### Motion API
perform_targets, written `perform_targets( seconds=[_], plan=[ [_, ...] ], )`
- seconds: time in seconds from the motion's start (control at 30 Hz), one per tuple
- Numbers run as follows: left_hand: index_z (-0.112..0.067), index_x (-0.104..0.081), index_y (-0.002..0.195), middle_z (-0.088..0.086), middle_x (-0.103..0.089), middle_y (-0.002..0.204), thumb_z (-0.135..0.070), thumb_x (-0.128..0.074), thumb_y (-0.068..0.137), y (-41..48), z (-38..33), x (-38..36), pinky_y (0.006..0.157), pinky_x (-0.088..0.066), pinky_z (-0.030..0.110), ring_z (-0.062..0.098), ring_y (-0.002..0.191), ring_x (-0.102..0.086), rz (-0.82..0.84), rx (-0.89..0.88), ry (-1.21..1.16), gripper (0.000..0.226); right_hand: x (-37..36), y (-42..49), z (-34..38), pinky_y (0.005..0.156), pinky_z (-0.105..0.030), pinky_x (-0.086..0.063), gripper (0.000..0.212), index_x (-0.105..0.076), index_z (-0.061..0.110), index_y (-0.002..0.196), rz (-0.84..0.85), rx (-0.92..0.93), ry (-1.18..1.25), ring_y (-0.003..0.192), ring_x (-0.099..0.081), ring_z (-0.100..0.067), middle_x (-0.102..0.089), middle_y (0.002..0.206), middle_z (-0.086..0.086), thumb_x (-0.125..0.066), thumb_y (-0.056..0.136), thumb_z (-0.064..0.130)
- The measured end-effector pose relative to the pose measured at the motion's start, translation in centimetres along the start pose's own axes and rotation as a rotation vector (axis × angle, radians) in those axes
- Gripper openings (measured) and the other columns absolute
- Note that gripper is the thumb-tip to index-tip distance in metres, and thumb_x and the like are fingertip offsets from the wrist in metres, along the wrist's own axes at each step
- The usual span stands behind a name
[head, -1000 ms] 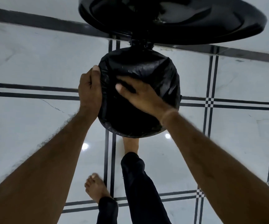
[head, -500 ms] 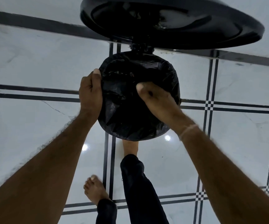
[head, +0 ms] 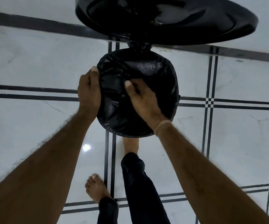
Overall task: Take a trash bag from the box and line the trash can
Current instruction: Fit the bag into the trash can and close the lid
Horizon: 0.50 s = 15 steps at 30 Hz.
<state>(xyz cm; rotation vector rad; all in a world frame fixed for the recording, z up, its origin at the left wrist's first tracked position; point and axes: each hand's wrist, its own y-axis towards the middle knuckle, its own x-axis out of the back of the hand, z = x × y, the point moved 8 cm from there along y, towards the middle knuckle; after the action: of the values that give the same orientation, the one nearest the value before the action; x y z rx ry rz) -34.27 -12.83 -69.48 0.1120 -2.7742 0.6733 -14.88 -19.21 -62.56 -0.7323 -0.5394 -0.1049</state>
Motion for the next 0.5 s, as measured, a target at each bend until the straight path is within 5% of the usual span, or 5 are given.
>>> perform_targets(
  seconds=[0.13,0.3,0.4,0.5],
  plan=[
    [-0.013,-0.056,0.079,0.004,-0.06,0.085,-0.059,-0.04,0.102,-0.1,0.2,-0.2,0.079,-0.05,0.043,0.017,0.083,-0.055,0.038,0.033,-0.051,0.054,-6.4,-0.1,2.8,0.122,-0.032,-0.03,0.051,-0.055,0.042,0.143,0.309,0.058,0.2,0.145,-0.044,-0.012,-0.052,0.155,0.009,-0.043,0.099,0.066],
    [-0.009,-0.049,0.075,0.003,-0.052,0.076,-0.055,-0.041,0.103,-0.4,-0.4,-0.1,0.073,-0.044,0.04,0.017,0.077,-0.051,0.013,0.015,-0.053,0.055,-11.0,4.0,-2.0,0.123,-0.047,-0.031,0.07,-0.05,0.025,0.152,0.395,-0.231,0.054,0.147,-0.042,-0.036,-0.049,0.158,-0.011,-0.033,0.1,0.068],
    [-0.022,-0.044,0.067,0.0,-0.049,0.075,-0.058,-0.04,0.102,-0.4,-0.6,-0.1,0.072,-0.041,0.04,0.019,0.077,-0.047,0.013,0.015,-0.033,0.05,-8.8,2.5,-1.2,0.121,-0.043,-0.033,0.055,-0.057,0.021,0.146,0.281,-0.084,0.0,0.143,-0.047,-0.034,-0.056,0.152,-0.012,-0.036,0.107,0.053],
    [-0.022,-0.035,0.066,0.002,-0.04,0.07,-0.054,-0.038,0.104,-0.7,-1.3,-0.2,0.067,-0.035,0.038,0.02,0.071,-0.039,0.022,-0.013,-0.036,0.05,-4.2,-2.8,-0.2,0.097,-0.042,-0.053,0.041,-0.069,0.023,0.116,0.085,0.168,-0.279,0.112,-0.068,-0.031,-0.074,0.116,-0.006,-0.041,0.106,0.05]
  ],
)
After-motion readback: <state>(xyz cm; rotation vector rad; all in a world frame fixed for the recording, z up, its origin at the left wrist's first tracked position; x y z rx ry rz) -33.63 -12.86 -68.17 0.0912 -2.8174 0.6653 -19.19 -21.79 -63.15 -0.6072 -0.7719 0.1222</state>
